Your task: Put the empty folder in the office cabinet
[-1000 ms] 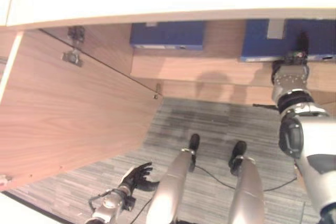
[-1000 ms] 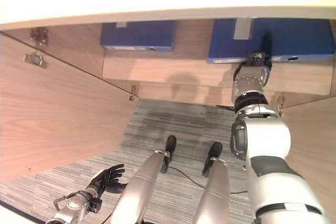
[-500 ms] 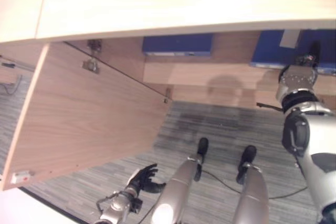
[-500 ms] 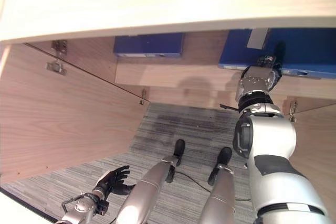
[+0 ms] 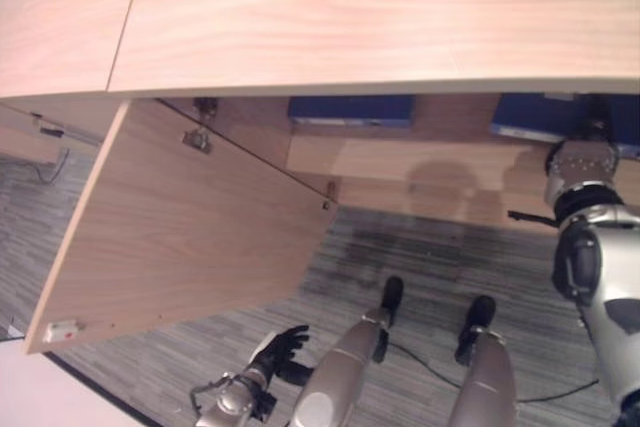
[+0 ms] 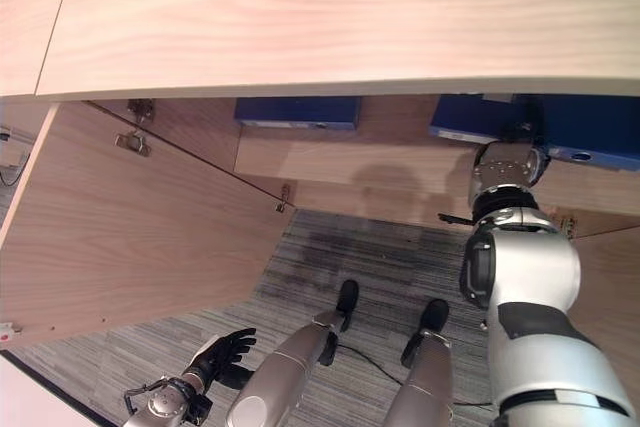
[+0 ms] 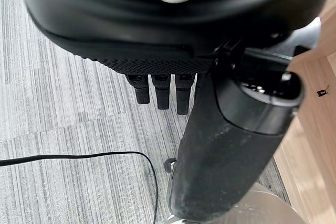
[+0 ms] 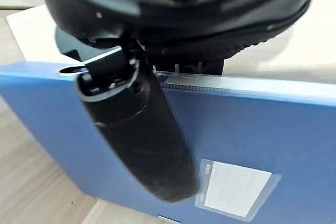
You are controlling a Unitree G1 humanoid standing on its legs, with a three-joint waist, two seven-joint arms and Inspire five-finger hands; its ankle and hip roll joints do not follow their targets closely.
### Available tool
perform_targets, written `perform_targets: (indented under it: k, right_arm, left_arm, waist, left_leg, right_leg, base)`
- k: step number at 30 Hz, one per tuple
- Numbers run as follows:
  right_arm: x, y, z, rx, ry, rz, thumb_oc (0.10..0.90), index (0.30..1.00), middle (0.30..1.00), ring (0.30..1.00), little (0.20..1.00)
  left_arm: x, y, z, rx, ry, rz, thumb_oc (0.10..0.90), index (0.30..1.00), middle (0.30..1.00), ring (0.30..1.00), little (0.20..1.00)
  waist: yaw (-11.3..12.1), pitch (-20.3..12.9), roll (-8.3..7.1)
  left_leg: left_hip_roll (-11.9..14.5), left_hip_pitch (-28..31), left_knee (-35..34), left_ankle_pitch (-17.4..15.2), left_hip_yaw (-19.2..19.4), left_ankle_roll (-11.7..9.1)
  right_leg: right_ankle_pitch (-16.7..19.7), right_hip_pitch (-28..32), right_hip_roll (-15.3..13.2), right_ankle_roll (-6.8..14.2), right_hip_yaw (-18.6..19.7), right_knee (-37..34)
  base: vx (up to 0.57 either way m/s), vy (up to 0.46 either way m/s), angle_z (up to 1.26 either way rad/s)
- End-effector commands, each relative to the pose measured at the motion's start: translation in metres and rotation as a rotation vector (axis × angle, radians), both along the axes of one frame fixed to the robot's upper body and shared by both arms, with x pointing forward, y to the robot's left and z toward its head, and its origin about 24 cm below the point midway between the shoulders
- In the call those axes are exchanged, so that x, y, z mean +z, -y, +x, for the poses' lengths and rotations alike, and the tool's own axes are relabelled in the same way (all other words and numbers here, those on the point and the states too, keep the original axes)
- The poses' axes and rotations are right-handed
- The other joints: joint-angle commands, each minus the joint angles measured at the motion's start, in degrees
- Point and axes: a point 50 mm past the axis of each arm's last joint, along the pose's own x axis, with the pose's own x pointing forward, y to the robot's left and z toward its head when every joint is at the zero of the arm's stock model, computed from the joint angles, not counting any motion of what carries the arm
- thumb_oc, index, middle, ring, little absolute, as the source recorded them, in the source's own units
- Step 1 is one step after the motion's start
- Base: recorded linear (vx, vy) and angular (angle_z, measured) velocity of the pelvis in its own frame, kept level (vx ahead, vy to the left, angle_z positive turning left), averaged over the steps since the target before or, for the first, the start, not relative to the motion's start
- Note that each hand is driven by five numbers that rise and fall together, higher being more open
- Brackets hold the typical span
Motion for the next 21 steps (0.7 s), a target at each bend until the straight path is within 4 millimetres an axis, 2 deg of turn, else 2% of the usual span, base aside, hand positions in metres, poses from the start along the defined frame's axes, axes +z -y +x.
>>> perform_targets:
  k: [1,3,4,5,6,7,11,16,17,19,21]
  right_arm:
    - [0.013,0.03,-0.014,-0.074,-0.029,-0.066,0.8,0.9,0.9,0.9,0.9]
    - [0.01,0.027,-0.013,-0.058,-0.049,-0.076,0.8,0.9,0.9,0.9,0.9]
    - [0.008,0.025,-0.012,-0.047,-0.058,-0.083,0.8,0.9,0.9,0.9,0.9]
    - [0.006,0.023,-0.011,-0.038,-0.072,-0.09,0.8,0.9,0.9,0.9,0.9]
    - [0.005,0.023,-0.011,-0.032,-0.082,-0.098,0.8,0.9,0.9,0.9,0.9]
    - [0.003,0.021,-0.01,-0.019,-0.096,-0.109,0.8,0.9,0.9,0.9,0.9]
    - [-0.011,0.018,-0.01,0.003,-0.145,-0.144,0.8,0.9,0.9,0.9,0.9]
    - [-0.049,0.023,-0.02,0.018,-0.227,-0.132,0.8,0.9,0.9,0.9,0.9]
    - [-0.05,0.023,-0.02,0.018,-0.228,-0.132,0.8,0.9,0.9,0.9,0.9]
    - [-0.078,0.02,-0.027,0.04,-0.271,-0.116,0.8,0.9,0.9,0.9,0.9]
    - [-0.087,0.017,-0.028,0.063,-0.286,-0.135,0.8,0.9,0.9,0.9,0.9]
  left_arm:
    - [-0.002,-0.027,-0.006,0.034,-0.02,0.097,0.8,0.9,0.9,0.9,0.9]
    - [-0.003,-0.026,-0.007,0.038,-0.024,0.096,0.8,0.9,0.9,0.9,0.9]
    - [-0.003,-0.025,-0.007,0.039,-0.025,0.096,0.8,0.9,0.9,0.9,0.9]
    - [-0.004,-0.026,-0.008,0.043,-0.03,0.1,0.8,0.9,0.9,0.9,0.9]
    - [-0.004,-0.025,-0.008,0.048,-0.032,0.099,0.8,0.9,0.9,0.9,0.9]
    - [-0.005,-0.026,-0.009,0.054,-0.036,0.1,0.8,0.9,0.9,0.9,0.9]
    - [-0.008,-0.024,-0.012,0.071,-0.049,0.093,0.8,0.9,0.9,0.9,0.9]
    - [-0.009,-0.022,-0.014,0.079,-0.059,0.073,0.8,0.9,0.9,0.9,0.9]
    - [-0.009,-0.022,-0.014,0.079,-0.059,0.074,0.8,0.9,0.9,0.9,0.9]
    - [-0.01,-0.022,-0.016,0.1,-0.07,0.054,0.8,0.9,0.9,0.9,0.9]
    - [-0.011,-0.022,-0.019,0.113,-0.078,0.043,0.8,0.9,0.9,0.9,0.9]
  waist:
    - [0.8,1.8,-0.66]
    - [0.7,1.8,-0.76]
    - [0.6,1.4,-1.06]
    - [0.7,1.8,-0.9]
    - [0.5,1.4,-1.28]
    - [0.7,1.8,-1.18]
    - [0.7,1.5,-1.57]
    - [0.6,0.9,-2.16]
    - [0.6,0.9,-2.14]
    - [1.0,-0.2,-2.73]
    - [1.1,-0.5,-2.74]
  left_leg:
    - [1.6,1.7,-1.3,-5.2,-1.9,-2.4]
    - [1.7,1.9,-1.7,-5.0,-2.0,-2.4]
    - [1.7,2.5,-2.2,-6.0,-2.4,-2.5]
    - [1.9,2.3,-2.5,-4.5,-2.1,-2.3]
    - [1.8,3.0,-2.9,-5.6,-2.5,-2.5]
    - [2.0,2.7,-3.3,-4.1,-2.2,-2.4]
    - [2.4,4.0,-5.8,-2.7,-2.9,-2.5]
    - [3.0,6.5,-9.3,-1.0,-4.0,-2.7]
    - [3.1,6.6,-9.3,-1.0,-4.0,-2.7]
    - [3.8,8.6,-12.2,0.0,-4.7,-3.0]
    - [4.1,9.5,-13.1,0.5,-4.8,-3.2]
  right_leg:
    - [-10.8,6.1,1.9,2.1,0.7,4.2]
    - [-10.8,6.2,2.0,2.0,0.6,4.1]
    - [-12.0,6.7,2.4,2.2,1.4,3.9]
    - [-10.4,6.3,2.3,2.0,0.5,3.5]
    - [-11.7,6.9,2.5,2.2,1.2,3.4]
    - [-9.9,6.6,2.4,2.0,0.3,2.7]
    - [-8.9,8.0,2.6,2.1,-0.7,0.4]
    - [-7.8,11.1,3.0,2.1,-2.0,-3.2]
    - [-7.8,11.2,3.0,2.1,-2.0,-3.2]
    - [-6.7,13.6,3.1,2.5,-3.1,-6.2]
    - [-6.2,15.0,3.3,2.5,-3.5,-7.4]
  base:
    - [-0.08,0.017,-0.01]
    - [0.05,-0.024,-0.01]
    - [0.0,0.0,0.0]
    - [0.11,-0.047,0.02]
    - [-0.09,0.02,0.0]
    - [0.0,0.0,0.0]
    - [-0.02,-0.003,-0.02]
    - [0.01,-0.011,0.03]
    - [0.03,-0.03,0.01]
    - [0.04,-0.025,0.04]
    - [0.03,0.011,0.04]
